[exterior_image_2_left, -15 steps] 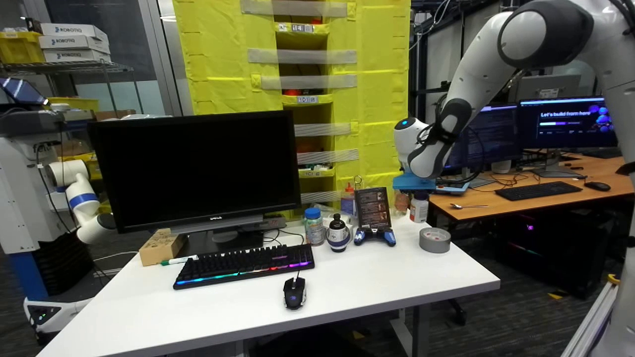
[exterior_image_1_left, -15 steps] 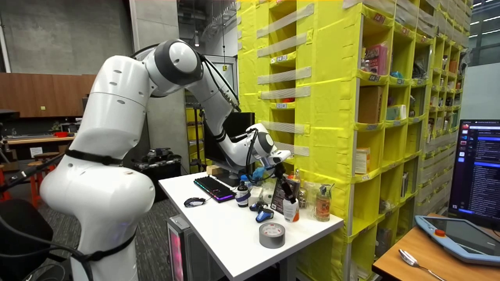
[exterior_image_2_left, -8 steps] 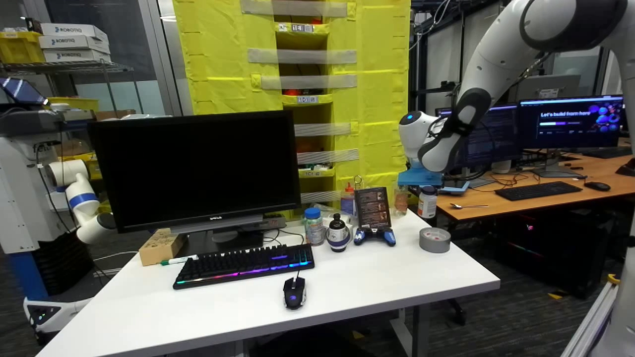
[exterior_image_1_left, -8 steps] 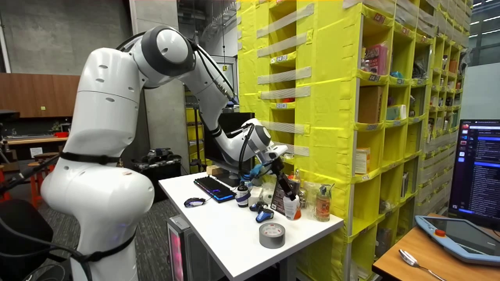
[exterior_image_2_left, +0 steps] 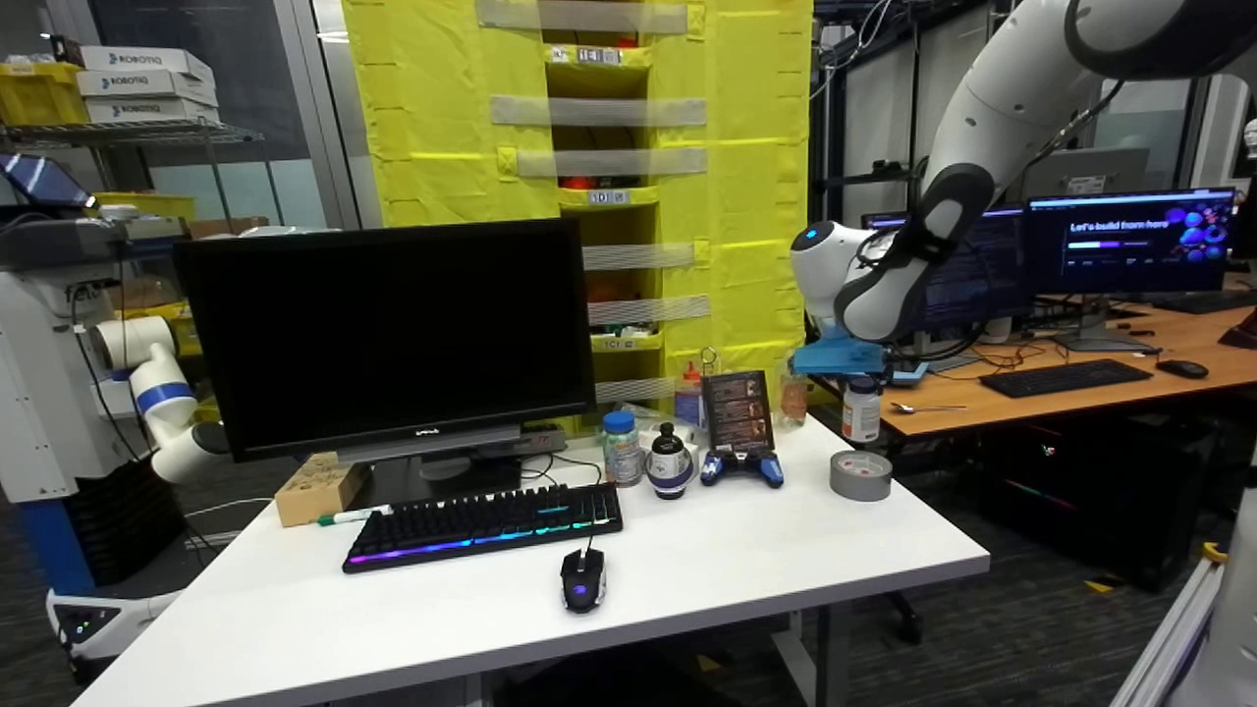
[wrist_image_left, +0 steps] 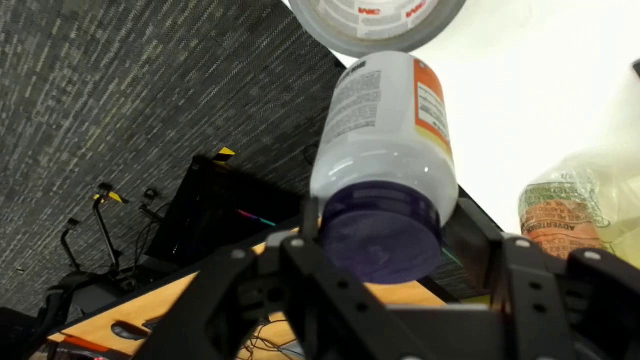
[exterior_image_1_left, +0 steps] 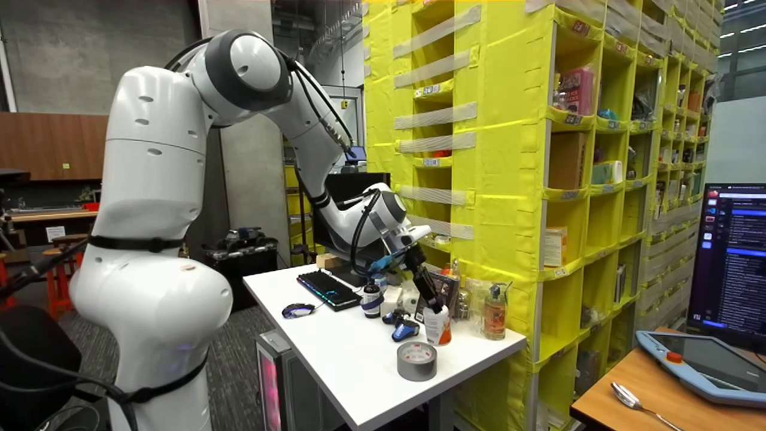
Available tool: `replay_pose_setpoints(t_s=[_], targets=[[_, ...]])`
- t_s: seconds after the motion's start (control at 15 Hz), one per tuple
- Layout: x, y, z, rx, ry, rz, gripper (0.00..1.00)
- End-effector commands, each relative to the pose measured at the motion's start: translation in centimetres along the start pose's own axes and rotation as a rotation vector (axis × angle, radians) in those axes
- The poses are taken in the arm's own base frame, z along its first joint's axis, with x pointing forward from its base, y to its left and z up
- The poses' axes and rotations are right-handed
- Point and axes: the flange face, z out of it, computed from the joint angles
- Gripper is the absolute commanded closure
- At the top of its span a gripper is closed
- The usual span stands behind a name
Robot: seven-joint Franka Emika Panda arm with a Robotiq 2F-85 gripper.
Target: Move the mouse to the left then put the container in the masking tape.
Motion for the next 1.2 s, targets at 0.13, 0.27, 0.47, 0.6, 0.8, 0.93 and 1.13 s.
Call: replay_pose_setpoints(t_s=[0.13,0.27,0.47,0.6,0.8,0.93,1.13], targets=[[-2.3,1.6,-0.1,-0.064,-0.035,0.009,0.6],[-3.0,1.8,0.1,-0.084,-0.047,0.005,0.6],[-3.7,1.8,0.0,-0.104,-0.048,0.004,0.6],[-4.1,1.4,-0.6,-0.093,-0.034,-0.005,0.6],[-4.5,0.3,-2.1,-0.059,-0.008,-0.032,0.6],[-4.9,-0.4,-3.1,-0.04,0.003,-0.051,0.6],[-5.7,-1.1,-3.6,-0.026,0.001,-0.071,0.6]])
